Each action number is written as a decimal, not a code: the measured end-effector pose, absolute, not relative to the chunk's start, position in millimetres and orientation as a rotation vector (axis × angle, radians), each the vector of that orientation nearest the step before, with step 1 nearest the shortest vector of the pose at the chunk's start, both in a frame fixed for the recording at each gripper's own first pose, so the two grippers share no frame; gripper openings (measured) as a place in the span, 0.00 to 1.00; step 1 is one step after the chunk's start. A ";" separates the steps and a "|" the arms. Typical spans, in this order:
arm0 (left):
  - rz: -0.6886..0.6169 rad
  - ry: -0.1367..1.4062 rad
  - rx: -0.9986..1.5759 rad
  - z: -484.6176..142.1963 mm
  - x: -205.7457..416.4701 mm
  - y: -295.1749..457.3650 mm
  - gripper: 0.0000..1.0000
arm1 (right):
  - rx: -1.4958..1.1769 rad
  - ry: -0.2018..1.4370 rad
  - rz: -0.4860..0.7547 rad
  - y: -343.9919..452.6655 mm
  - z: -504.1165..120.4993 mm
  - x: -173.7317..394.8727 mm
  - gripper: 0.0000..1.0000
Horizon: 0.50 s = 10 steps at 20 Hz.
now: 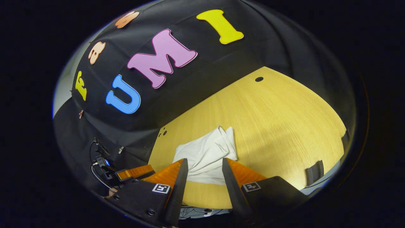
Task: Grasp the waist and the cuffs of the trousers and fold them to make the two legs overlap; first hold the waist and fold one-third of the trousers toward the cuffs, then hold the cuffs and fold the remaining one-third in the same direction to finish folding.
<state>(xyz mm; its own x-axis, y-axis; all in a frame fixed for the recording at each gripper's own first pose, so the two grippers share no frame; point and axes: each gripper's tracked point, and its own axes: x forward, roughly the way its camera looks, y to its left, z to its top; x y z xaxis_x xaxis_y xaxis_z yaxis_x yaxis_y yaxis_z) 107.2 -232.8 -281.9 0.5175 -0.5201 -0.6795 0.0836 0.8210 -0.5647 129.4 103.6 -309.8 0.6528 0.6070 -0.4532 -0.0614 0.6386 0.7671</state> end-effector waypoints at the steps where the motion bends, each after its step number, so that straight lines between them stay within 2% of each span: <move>1: -0.376 0.961 -0.504 -278.2 109.0 -225.0 0.72 | 0.787 0.770 0.434 108.6 -305.1 129.7 0.68; 10: -0.324 0.948 -0.492 -281.3 111.3 -174.2 0.72 | 0.755 0.750 0.476 154.3 -283.0 135.2 0.68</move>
<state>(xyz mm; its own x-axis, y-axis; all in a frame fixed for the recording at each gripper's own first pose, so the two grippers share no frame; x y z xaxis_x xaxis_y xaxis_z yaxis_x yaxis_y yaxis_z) 111.3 -174.2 -281.3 0.5485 -0.4707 -0.6911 0.0509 0.8438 -0.5343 135.2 154.3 -283.0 0.6480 0.6278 -0.4313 -0.1223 0.6447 0.7546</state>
